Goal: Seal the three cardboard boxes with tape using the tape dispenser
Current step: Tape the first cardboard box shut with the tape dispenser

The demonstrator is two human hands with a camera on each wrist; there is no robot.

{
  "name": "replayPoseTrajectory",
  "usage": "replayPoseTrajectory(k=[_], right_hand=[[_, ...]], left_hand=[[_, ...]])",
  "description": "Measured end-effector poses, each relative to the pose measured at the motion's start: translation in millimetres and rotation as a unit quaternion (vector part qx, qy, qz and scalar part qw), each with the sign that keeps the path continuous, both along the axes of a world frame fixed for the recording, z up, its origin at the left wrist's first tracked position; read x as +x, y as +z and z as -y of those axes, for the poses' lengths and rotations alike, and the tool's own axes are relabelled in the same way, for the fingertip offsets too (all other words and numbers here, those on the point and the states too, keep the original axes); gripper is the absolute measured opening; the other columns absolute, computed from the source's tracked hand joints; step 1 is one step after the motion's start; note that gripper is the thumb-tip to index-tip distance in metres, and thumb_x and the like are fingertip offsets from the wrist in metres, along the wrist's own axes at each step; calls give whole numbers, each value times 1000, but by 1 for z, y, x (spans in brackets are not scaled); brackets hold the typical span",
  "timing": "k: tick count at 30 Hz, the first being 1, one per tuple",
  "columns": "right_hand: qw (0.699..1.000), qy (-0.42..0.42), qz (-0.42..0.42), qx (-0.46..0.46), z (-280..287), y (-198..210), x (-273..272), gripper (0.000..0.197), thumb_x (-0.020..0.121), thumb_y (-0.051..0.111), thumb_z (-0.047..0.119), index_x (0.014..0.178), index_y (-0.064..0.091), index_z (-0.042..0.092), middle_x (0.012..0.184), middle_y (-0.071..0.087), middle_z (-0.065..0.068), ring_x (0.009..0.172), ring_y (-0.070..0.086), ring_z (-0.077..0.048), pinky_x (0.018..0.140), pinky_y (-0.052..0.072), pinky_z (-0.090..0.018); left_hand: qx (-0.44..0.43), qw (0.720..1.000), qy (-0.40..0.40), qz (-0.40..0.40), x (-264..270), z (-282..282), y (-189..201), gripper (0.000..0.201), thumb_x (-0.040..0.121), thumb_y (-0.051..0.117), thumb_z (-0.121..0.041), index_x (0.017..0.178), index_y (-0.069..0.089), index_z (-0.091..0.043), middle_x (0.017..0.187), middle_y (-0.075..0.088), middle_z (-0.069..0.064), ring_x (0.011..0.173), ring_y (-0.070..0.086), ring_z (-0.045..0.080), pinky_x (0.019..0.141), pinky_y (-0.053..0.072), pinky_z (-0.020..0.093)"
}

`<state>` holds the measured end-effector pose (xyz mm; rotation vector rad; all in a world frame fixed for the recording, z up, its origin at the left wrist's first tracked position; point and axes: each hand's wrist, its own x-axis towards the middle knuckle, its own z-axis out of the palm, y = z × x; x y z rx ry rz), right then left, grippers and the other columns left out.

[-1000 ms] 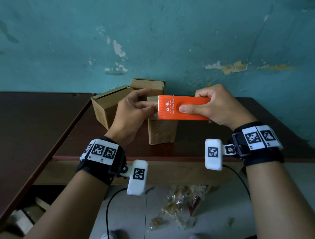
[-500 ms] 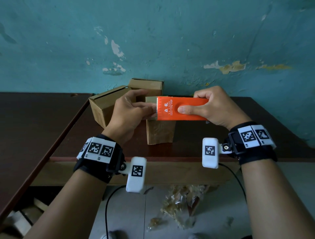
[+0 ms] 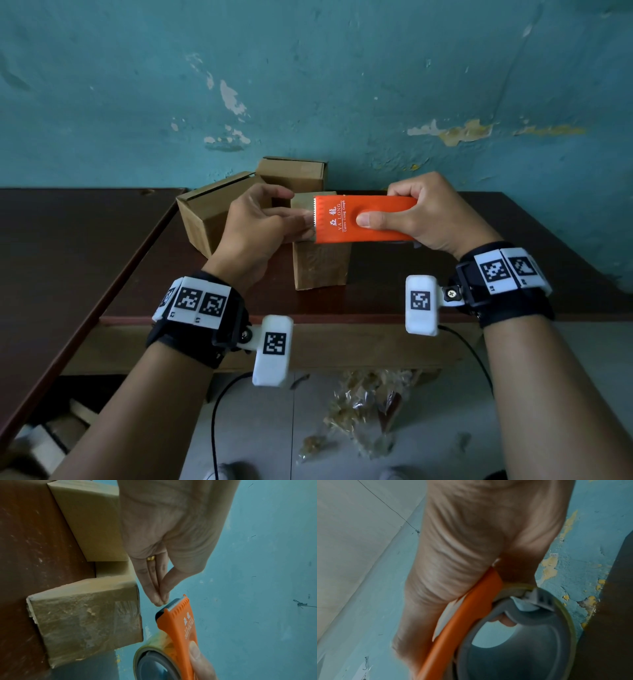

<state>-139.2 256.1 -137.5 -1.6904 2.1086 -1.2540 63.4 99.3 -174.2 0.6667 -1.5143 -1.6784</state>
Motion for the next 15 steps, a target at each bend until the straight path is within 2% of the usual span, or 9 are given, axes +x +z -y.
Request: replayPoseTrajectory(k=[4, 5, 8, 9, 12, 15], right_hand=[[1000, -4, 2, 5, 1, -1, 1, 58, 73, 88, 55, 77, 68, 1, 61, 60, -6, 52, 58, -15, 46, 45, -24], [1000, -7, 2, 5, 0, -1, -1, 58, 72, 88, 56, 78, 68, 2, 62, 62, -8, 53, 59, -17, 47, 46, -25], [1000, -15, 4, 3, -3, 1, -5, 62, 71, 88, 58, 80, 69, 0, 71, 66, -22, 57, 61, -34, 48, 48, -33], [1000, -17, 5, 4, -4, 1, -6, 61, 71, 88, 58, 79, 68, 0, 70, 65, -21, 56, 61, -35, 48, 49, -34], [1000, -20, 14, 8, -6, 2, -4, 60, 69, 87, 59, 76, 67, 3, 61, 59, -5, 53, 59, -20, 45, 50, -34], [999, -26, 17, 10, -6, 2, -4, 62, 68, 87, 60, 75, 67, 2, 61, 58, -5, 53, 59, -20, 45, 51, -36]], left_hand=[[7, 1000, -2, -4, 2, -1, 1, 45, 87, 79, 7, 125, 56, -2, 98, 78, 26, 85, 78, 33, 75, 66, 36], [13, 1000, 0, -9, 3, -1, 2, 46, 86, 79, 8, 124, 56, -2, 95, 79, 25, 85, 78, 33, 75, 66, 36], [24, 999, -2, -22, 9, 3, 3, 51, 83, 82, 9, 124, 55, -2, 88, 80, 19, 90, 78, 36, 79, 66, 38], [21, 1000, -7, -21, 11, 3, 3, 52, 83, 82, 9, 125, 55, -2, 89, 80, 18, 92, 78, 36, 81, 66, 39], [18, 1000, -12, -19, 13, 4, 5, 54, 83, 82, 8, 128, 54, -3, 91, 80, 18, 94, 79, 35, 84, 66, 41], [18, 1000, -9, -21, 13, 3, 7, 52, 83, 81, 9, 125, 54, -3, 88, 80, 17, 93, 79, 34, 84, 66, 41]])
